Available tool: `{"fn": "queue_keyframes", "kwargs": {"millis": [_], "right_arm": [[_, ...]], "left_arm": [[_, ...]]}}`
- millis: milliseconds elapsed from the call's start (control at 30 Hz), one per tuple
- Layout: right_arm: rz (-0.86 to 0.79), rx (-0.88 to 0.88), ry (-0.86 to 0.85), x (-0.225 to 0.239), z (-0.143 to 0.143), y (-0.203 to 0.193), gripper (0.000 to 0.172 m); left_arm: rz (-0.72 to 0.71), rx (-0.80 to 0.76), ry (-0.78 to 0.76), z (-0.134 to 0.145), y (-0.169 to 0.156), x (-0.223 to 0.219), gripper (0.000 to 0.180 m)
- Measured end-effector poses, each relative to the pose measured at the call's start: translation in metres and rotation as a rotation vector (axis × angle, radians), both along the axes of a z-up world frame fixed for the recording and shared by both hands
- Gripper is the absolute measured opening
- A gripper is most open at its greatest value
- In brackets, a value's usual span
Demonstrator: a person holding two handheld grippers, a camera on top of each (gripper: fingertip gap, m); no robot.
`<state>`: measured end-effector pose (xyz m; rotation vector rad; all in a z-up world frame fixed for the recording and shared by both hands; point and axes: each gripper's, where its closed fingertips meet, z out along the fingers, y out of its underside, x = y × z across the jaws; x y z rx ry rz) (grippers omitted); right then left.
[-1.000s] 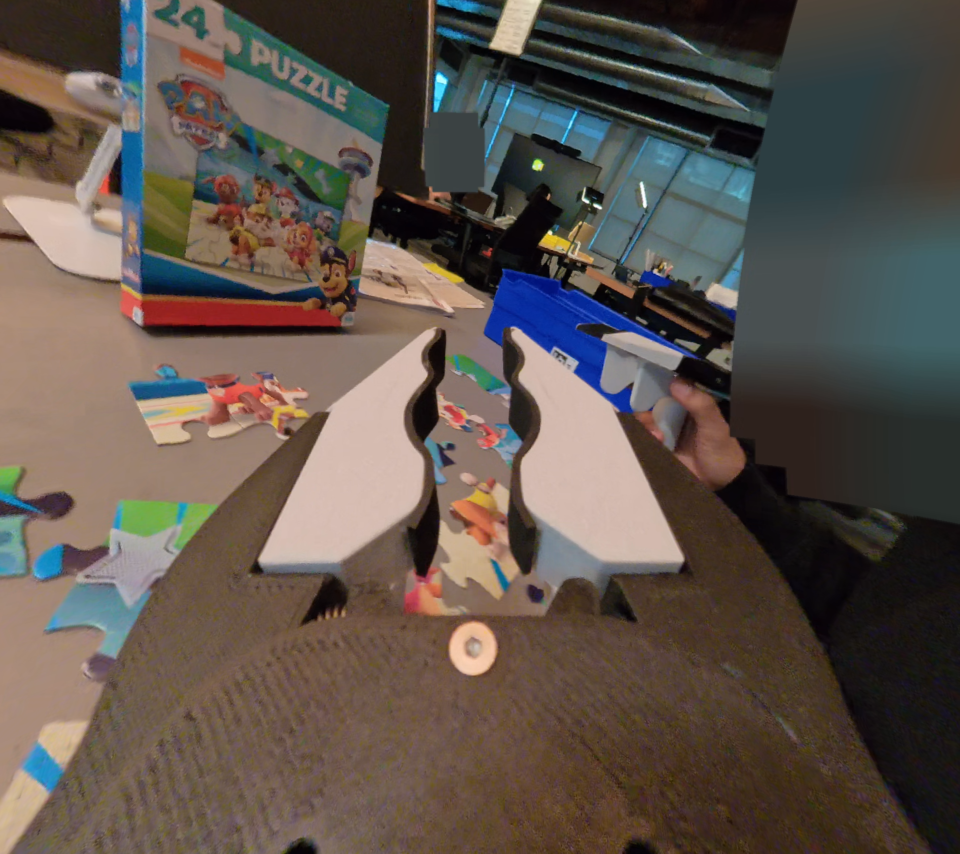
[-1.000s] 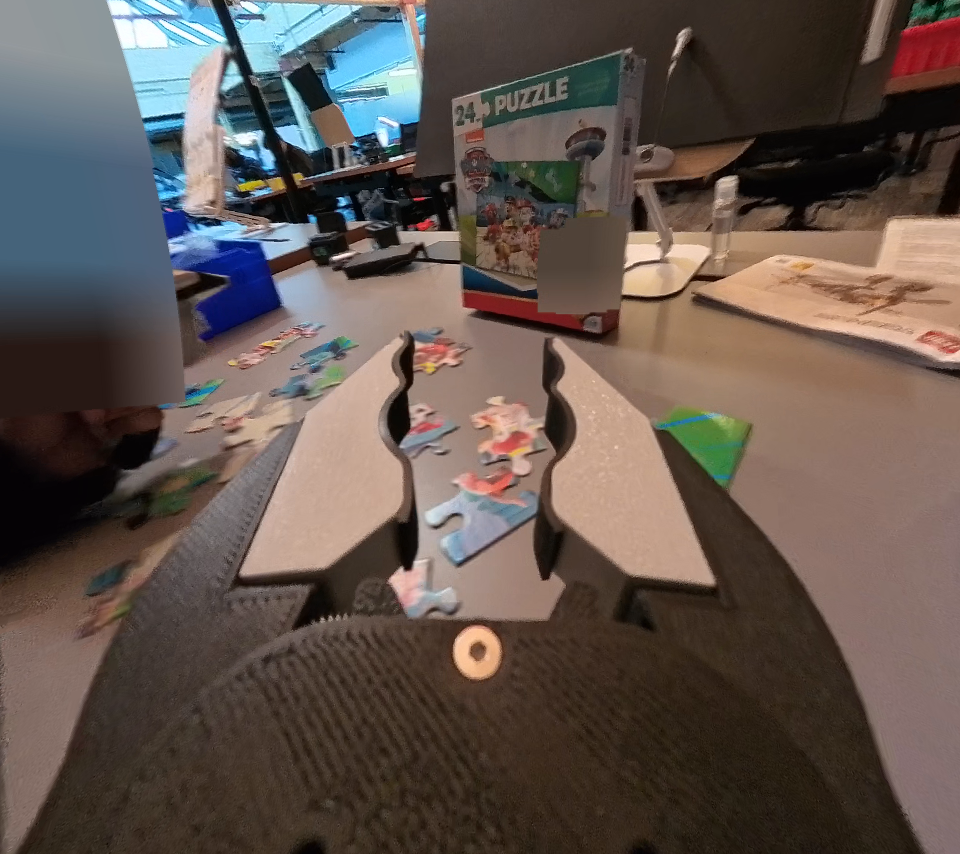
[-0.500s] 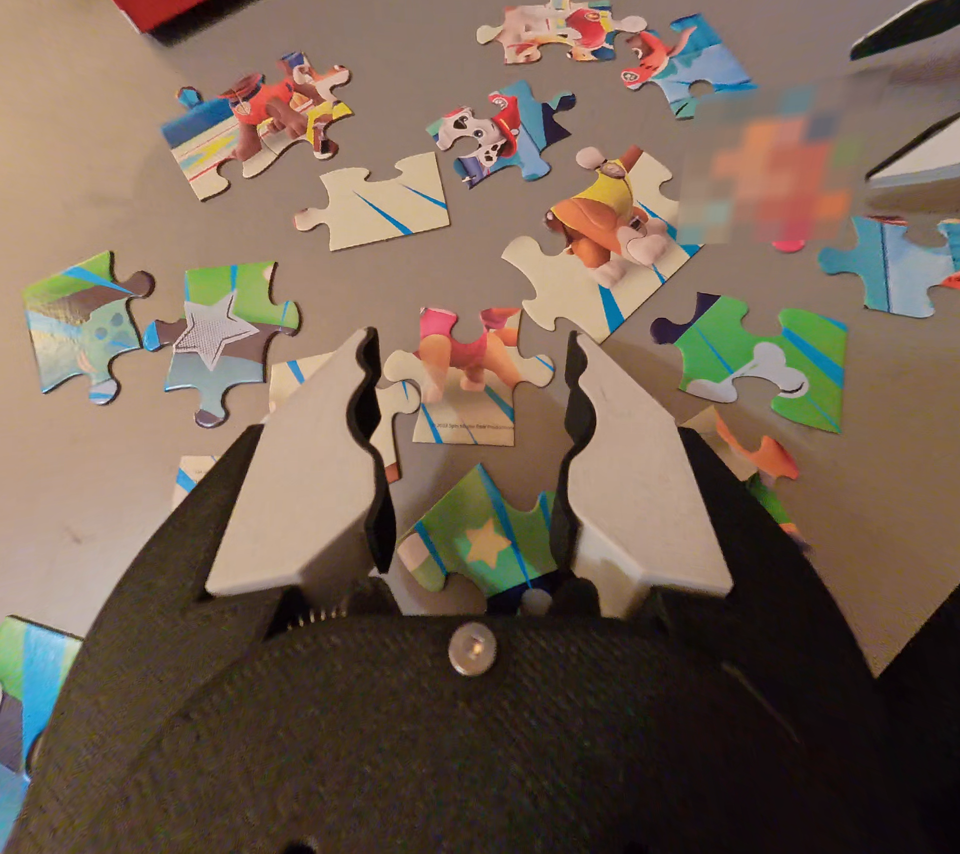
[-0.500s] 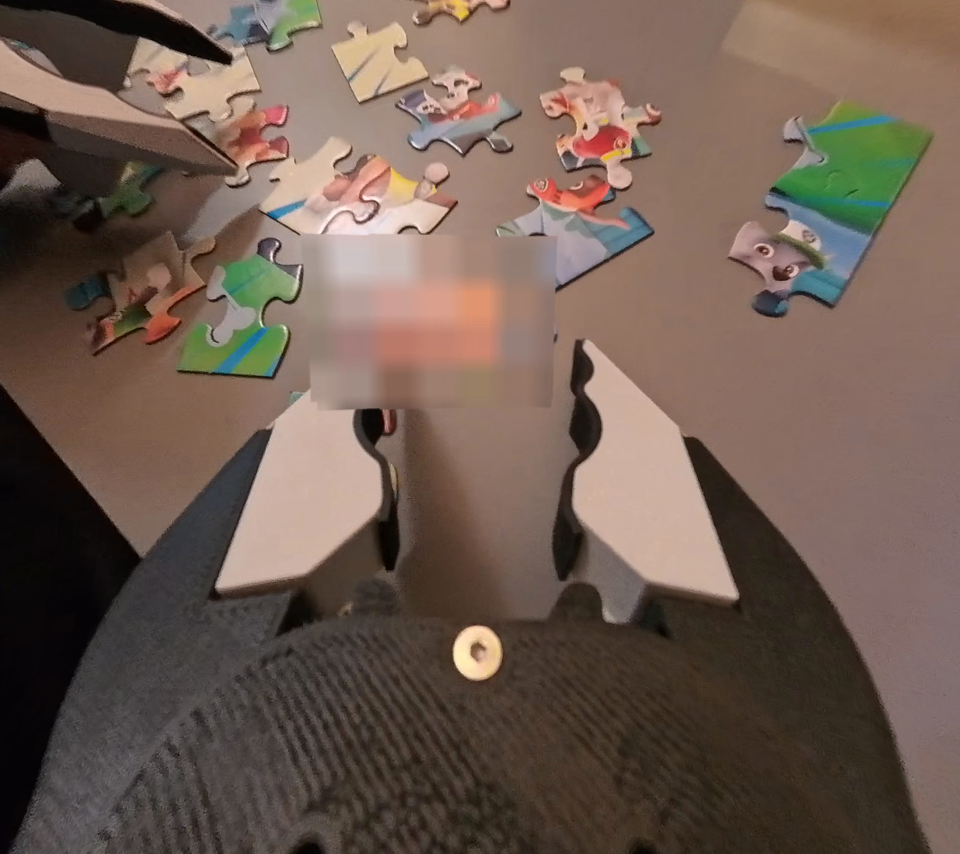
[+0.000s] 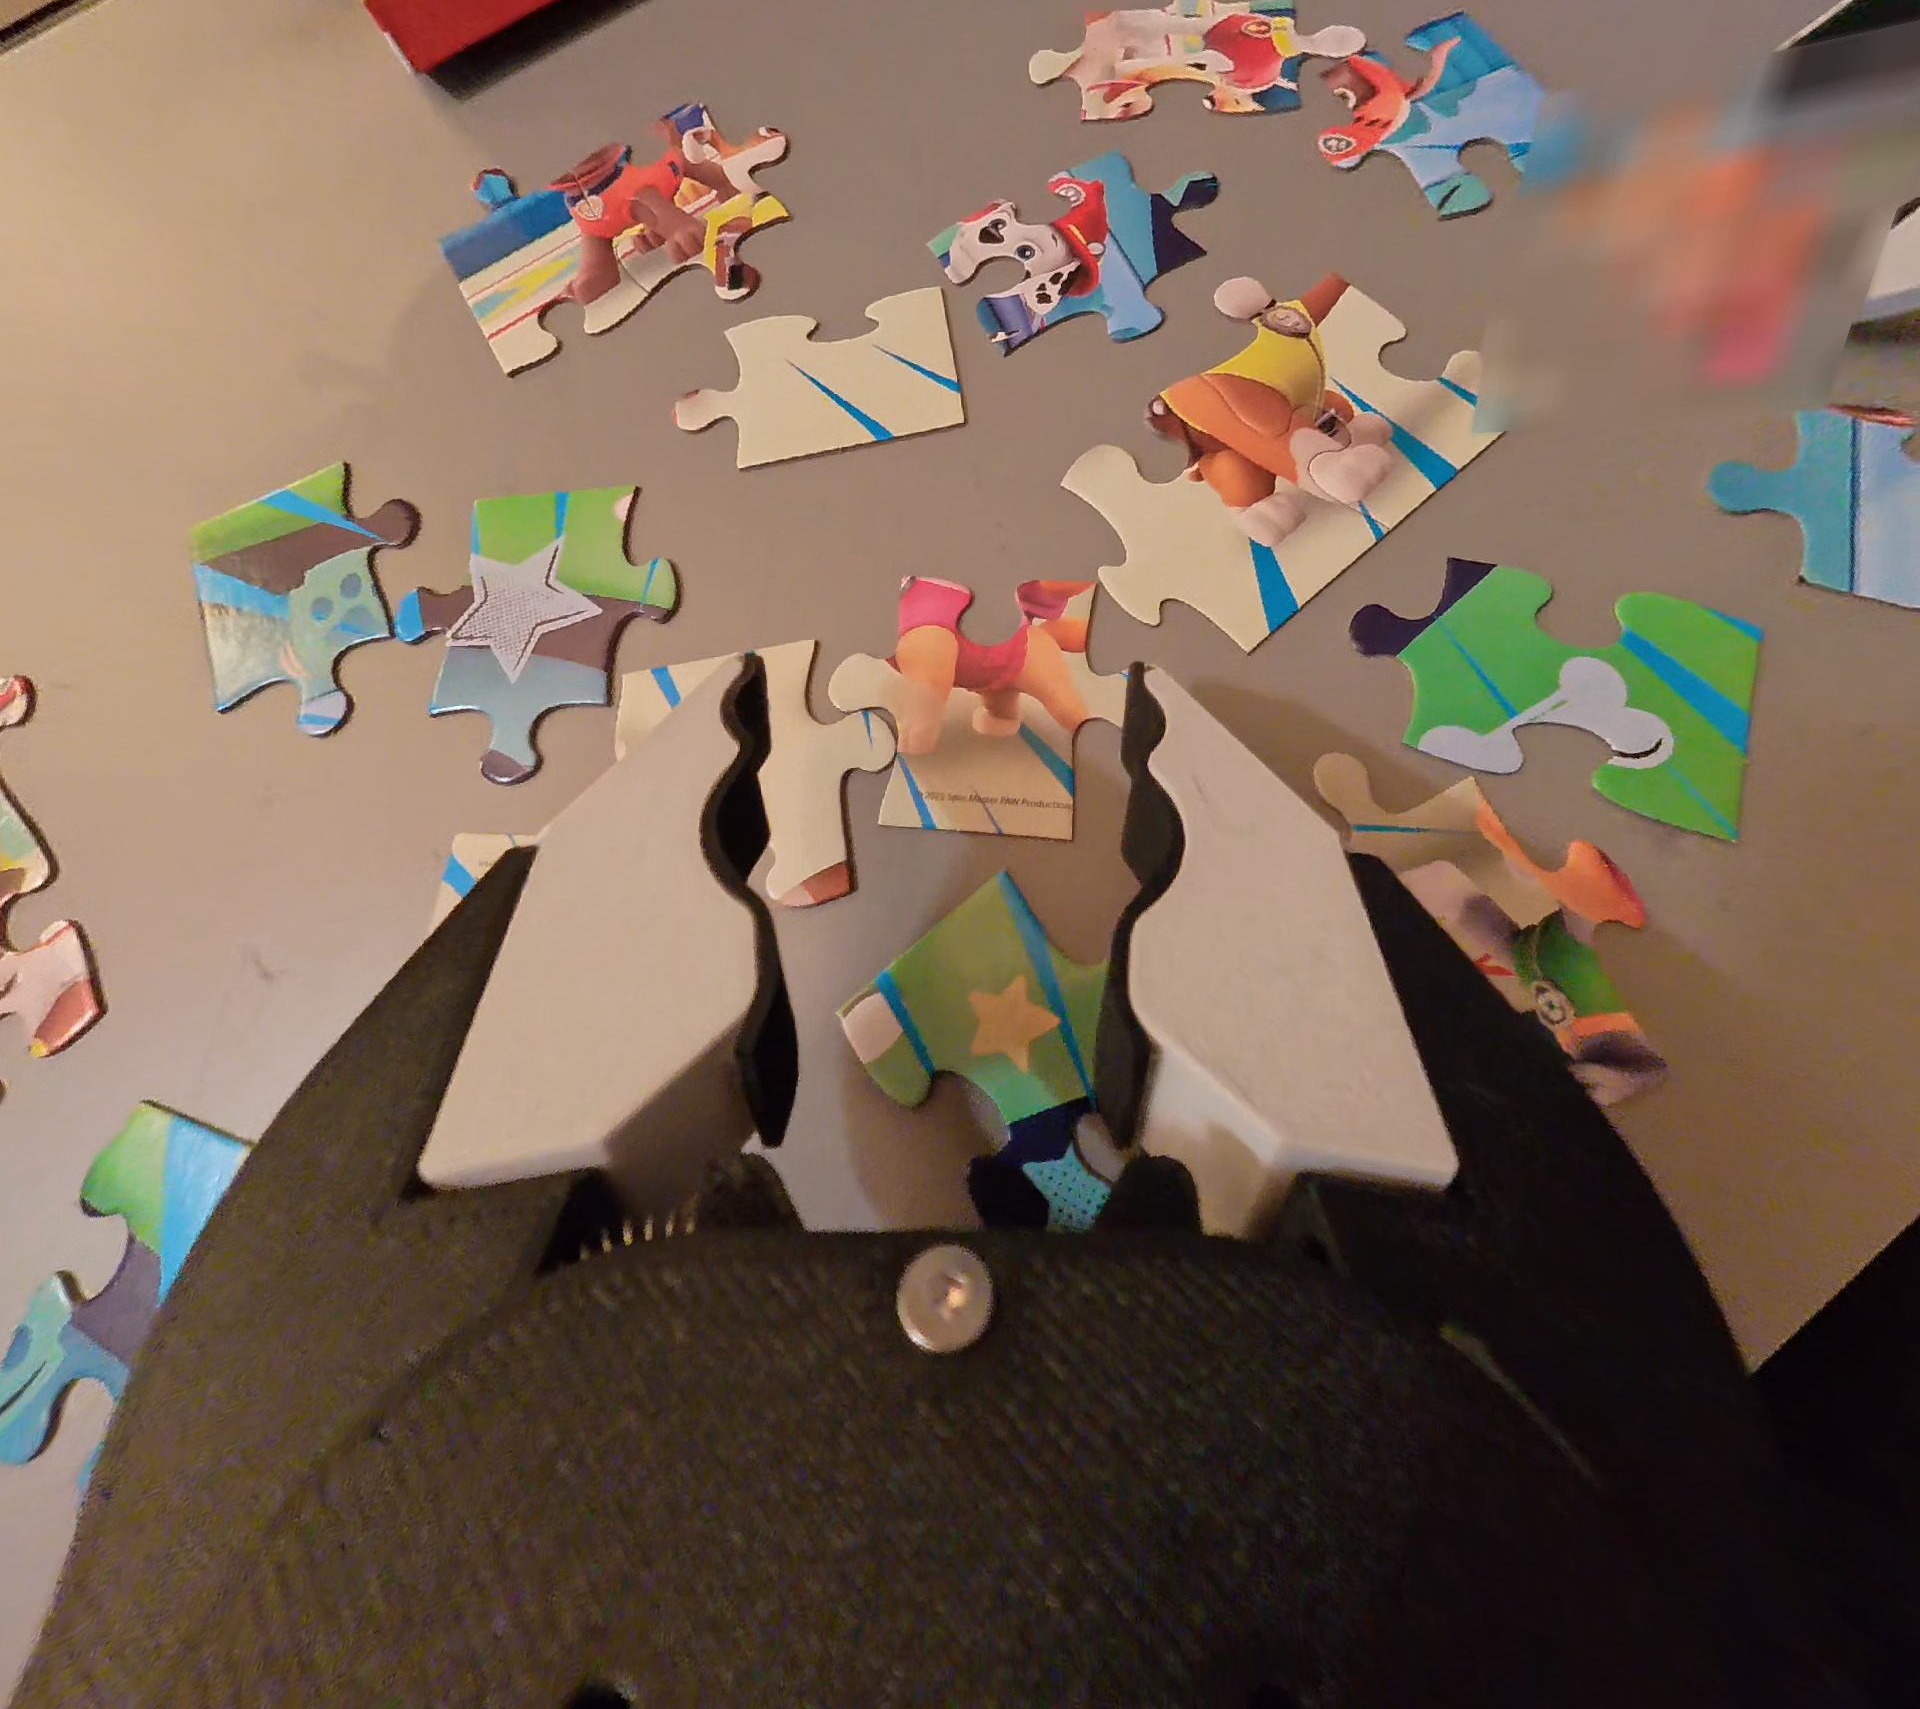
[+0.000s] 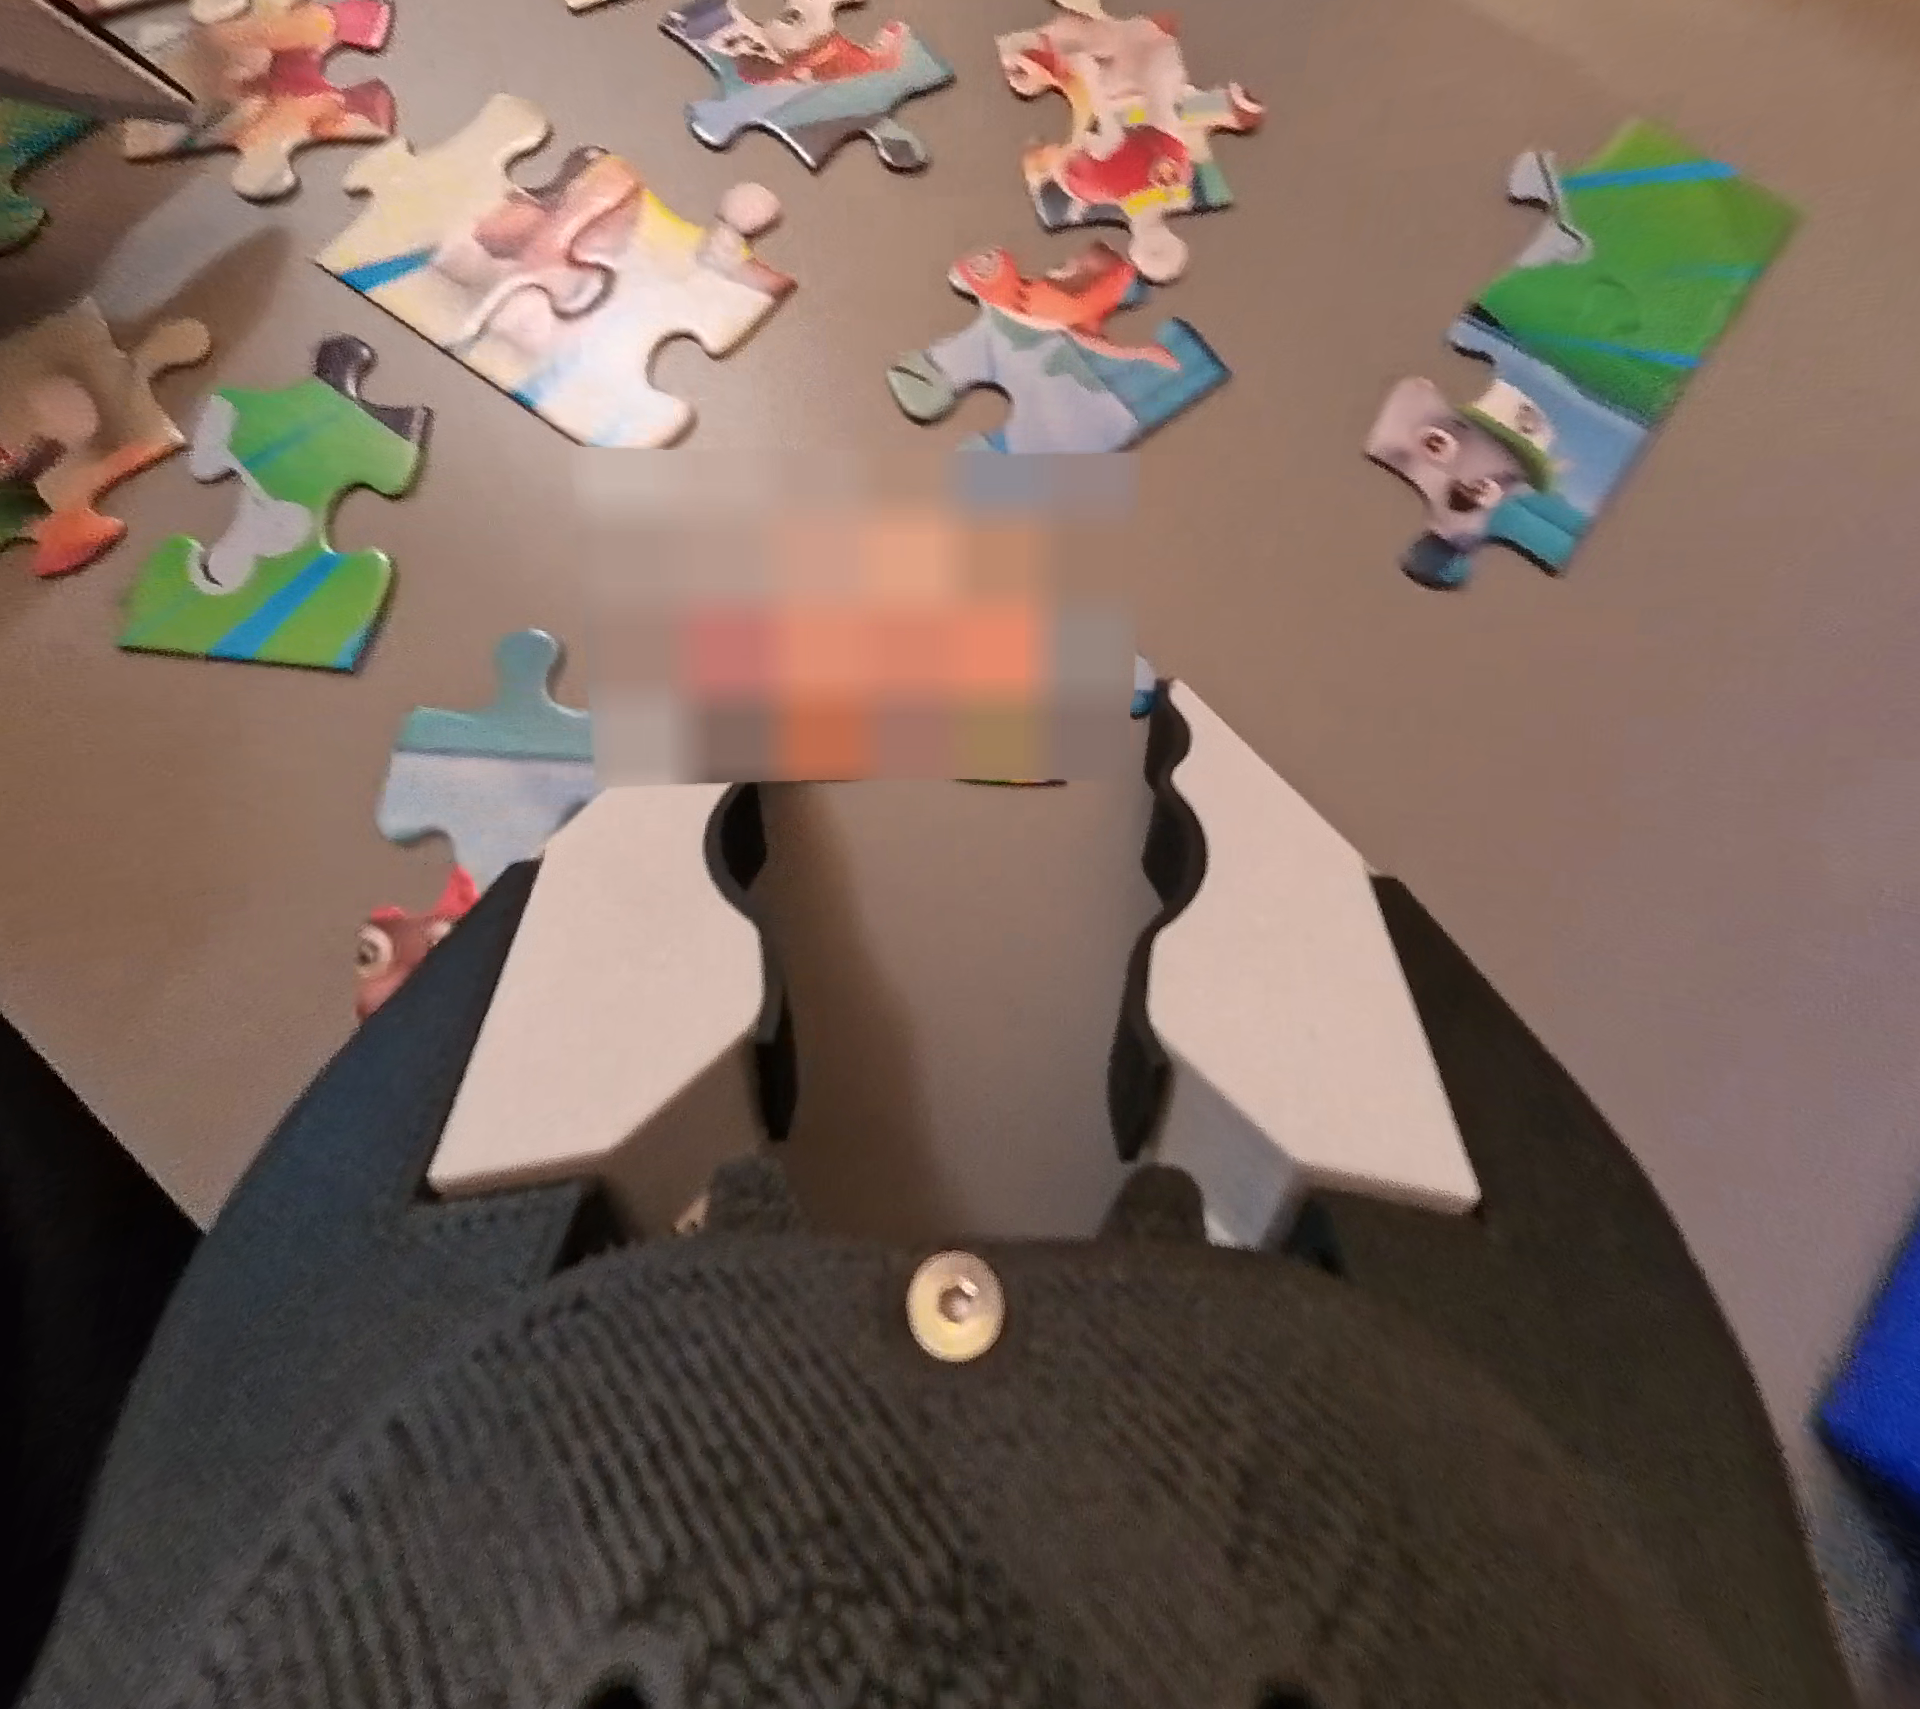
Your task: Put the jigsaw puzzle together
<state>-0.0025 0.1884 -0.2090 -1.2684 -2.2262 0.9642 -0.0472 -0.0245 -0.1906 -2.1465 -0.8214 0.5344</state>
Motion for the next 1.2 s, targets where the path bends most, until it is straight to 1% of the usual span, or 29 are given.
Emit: {"fn": "queue_keyframes", "kwargs": {"millis": [67,133,167,200,233,333,433,500,533,567,733,800,900,1033,1133,1200], "right_arm": [[0.015,0.004,-0.002,0.001,0.0,0.016,0.073],[-0.012,0.012,-0.004,0.0,0.0,0.034,0.072],[-0.02,0.019,-0.007,0.0,0.001,0.04,0.064],[-0.035,0.031,-0.002,0.001,0.003,0.045,0.062],[-0.046,0.042,0.016,0.001,0.008,0.048,0.06],[-0.021,0.08,0.071,0.007,0.016,0.039,0.049],[0.01,0.177,0.082,0.011,0.006,0.035,0.04],[0.025,0.16,0.082,0.012,0.004,0.031,0.024],[0.024,0.143,0.062,0.013,0.002,0.031,0.012],[0.015,0.119,0.041,0.014,0.002,0.033,0.005],[-0.03,-0.019,-0.075,0.026,0.002,0.047,0.006],[-0.067,-0.044,-0.077,0.026,0.006,0.053,0.015],[-0.096,-0.103,-0.009,0.018,0.017,0.046,0.03],[-0.126,-0.092,-0.04,0.011,0.006,0.039,0.042],[-0.11,-0.134,-0.053,0.011,0.004,0.03,0.042],[-0.09,-0.079,-0.044,0.013,0.003,0.032,0.032]], "left_arm": [[0.0,0.015,0.002,0.002,0.0,-0.001,0.066],[-0.004,0.038,-0.002,0.003,0.001,-0.001,0.065],[-0.006,0.048,-0.005,0.004,0.002,-0.001,0.065],[-0.008,0.055,-0.007,0.005,0.003,0.0,0.065],[-0.01,0.058,-0.007,0.005,0.003,0.0,0.065],[-0.009,0.062,0.0,0.007,0.004,0.001,0.063],[-0.017,0.072,-0.009,0.007,0.006,0.001,0.063],[-0.023,0.077,-0.013,0.007,0.007,0.002,0.062],[-0.023,0.076,-0.011,0.007,0.008,0.002,0.062],[-0.022,0.075,-0.007,0.008,0.007,0.002,0.062],[-0.013,0.094,0.009,0.013,0.005,0.001,0.062],[-0.011,0.109,0.011,0.015,0.005,0.001,0.061],[-0.015,0.132,0.009,0.017,0.007,0.002,0.06],[-0.026,0.129,0.015,0.018,0.01,0.004,0.06],[-0.024,0.128,0.03,0.021,0.008,0.004,0.059],[-0.02,0.134,0.034,0.023,0.007,0.004,0.059]]}}
